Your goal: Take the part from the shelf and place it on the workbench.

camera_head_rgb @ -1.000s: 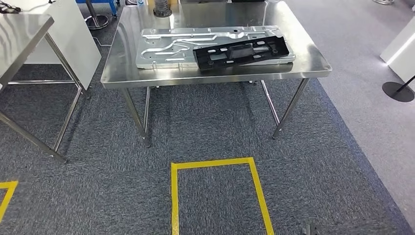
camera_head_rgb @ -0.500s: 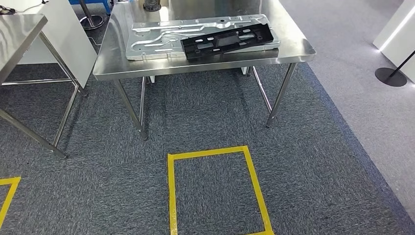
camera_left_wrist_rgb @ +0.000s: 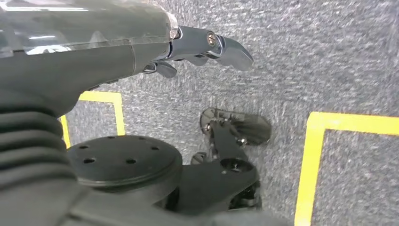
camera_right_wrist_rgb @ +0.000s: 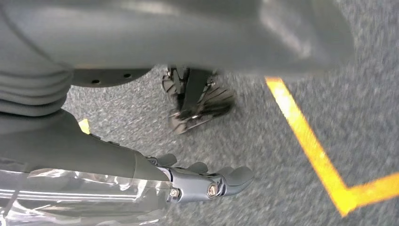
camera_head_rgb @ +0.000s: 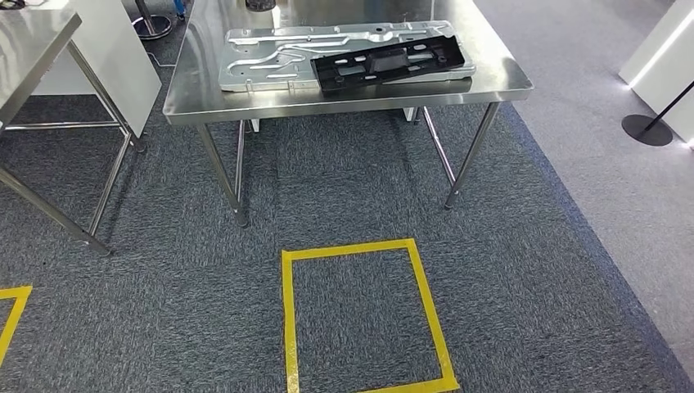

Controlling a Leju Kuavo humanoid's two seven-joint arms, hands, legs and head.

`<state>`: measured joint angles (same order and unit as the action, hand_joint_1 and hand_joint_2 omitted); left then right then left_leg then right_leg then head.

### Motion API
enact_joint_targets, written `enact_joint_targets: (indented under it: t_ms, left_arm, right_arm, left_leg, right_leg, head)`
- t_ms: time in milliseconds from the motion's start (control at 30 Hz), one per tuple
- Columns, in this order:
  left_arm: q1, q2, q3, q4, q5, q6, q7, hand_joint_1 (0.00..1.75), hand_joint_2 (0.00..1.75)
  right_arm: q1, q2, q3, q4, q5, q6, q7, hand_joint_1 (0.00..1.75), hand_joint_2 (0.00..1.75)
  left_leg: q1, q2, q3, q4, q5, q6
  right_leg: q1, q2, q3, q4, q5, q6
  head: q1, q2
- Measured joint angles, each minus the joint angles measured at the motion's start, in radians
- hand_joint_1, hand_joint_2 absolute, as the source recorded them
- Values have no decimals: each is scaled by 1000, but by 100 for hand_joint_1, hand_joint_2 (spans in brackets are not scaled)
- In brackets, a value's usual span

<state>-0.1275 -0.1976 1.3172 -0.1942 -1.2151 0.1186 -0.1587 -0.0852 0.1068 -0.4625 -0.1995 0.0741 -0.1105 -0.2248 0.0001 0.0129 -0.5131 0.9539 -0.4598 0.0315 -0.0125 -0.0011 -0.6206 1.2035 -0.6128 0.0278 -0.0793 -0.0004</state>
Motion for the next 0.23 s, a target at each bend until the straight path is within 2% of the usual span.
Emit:
enact_joint_targets:
  t_ms: [33,67,100,167,200,233]
  left_arm:
    - [0,-1,0,0,-1,-1,8,0,175]
    - [0,-3,0,0,-1,-3,17,0,175]
    - [0,-4,0,0,-1,-6,26,0,175]
    - [-1,-6,0,0,0,-14,39,0,175]
    - [-2,-7,-2,0,5,-17,41,0,175]
    - [-2,-7,-3,0,7,-18,42,0,175]
  right_arm:
    - [-1,0,5,0,8,7,-4,0,175]
    - [-2,0,10,0,14,16,-7,0,175]
    - [-5,0,15,0,20,28,-11,0,175]
    - [-12,0,25,0,31,58,-21,0,175]
    - [-16,0,31,0,35,74,-26,0,175]
    - [-18,0,34,-1,36,81,-29,0,175]
  left_leg:
    - [-1,0,-3,2,0,1]
    - [-2,0,-5,6,0,0]
    - [-1,0,-7,10,-1,-1]
    - [-1,-1,-9,21,-5,-7]
    - [-2,-1,-12,29,-9,-13]
    - [-3,-1,-14,33,-11,-16]
  right_leg:
    - [-1,0,-27,55,-15,2]
    - [-3,0,-37,75,-11,4]
    - [-5,0,-27,52,13,6]
    - [-10,-2,38,-83,84,7]
    - [-10,-2,66,-145,107,5]
    - [-10,-2,82,-180,118,4]
  head:
    - [0,0]
    - [0,0]
    - [0,0]
    - [0,0]
    - [0,0]
    - [0,0]
